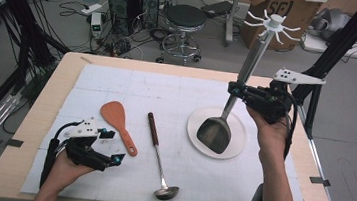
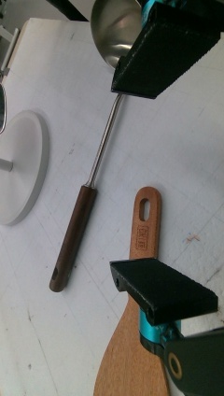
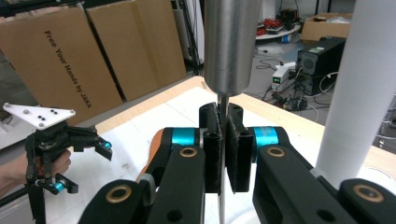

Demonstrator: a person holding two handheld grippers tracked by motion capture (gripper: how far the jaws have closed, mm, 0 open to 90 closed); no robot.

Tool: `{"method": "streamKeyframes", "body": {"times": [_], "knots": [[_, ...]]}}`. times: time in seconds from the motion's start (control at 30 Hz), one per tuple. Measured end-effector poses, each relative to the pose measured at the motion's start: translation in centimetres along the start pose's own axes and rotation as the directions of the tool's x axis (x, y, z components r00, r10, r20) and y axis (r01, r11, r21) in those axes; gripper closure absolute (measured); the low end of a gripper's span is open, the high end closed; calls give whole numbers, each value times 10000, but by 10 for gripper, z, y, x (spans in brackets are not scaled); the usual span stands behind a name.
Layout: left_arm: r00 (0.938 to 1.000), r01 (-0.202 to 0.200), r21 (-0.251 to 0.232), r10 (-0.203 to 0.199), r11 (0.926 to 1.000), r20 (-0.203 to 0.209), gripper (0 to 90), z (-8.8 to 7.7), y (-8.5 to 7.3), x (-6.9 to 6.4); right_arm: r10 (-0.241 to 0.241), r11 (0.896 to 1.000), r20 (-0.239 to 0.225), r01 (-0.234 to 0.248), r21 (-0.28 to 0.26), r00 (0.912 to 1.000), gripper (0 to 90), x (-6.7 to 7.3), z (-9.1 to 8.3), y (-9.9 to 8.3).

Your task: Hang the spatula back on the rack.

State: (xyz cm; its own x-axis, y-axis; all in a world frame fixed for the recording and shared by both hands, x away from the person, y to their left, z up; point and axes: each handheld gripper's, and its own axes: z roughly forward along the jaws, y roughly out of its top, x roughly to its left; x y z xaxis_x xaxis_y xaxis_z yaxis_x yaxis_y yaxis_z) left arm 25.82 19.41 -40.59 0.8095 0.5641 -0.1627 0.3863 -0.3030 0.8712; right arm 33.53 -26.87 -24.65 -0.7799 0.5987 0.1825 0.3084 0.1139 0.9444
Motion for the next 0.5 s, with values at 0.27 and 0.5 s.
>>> {"method": "streamKeyframes", "body": {"times": [0.27,0.5], "knots": [[10000,8,-27,-7,10000,30,129,0,0,0,-115,9999,203,113,114,9997,857,0,3,-1],[10000,34,-61,-34,10000,-1,127,-1,0,1,-69,9999,229,72,-157,9997,833,-1,-1,0]]}}
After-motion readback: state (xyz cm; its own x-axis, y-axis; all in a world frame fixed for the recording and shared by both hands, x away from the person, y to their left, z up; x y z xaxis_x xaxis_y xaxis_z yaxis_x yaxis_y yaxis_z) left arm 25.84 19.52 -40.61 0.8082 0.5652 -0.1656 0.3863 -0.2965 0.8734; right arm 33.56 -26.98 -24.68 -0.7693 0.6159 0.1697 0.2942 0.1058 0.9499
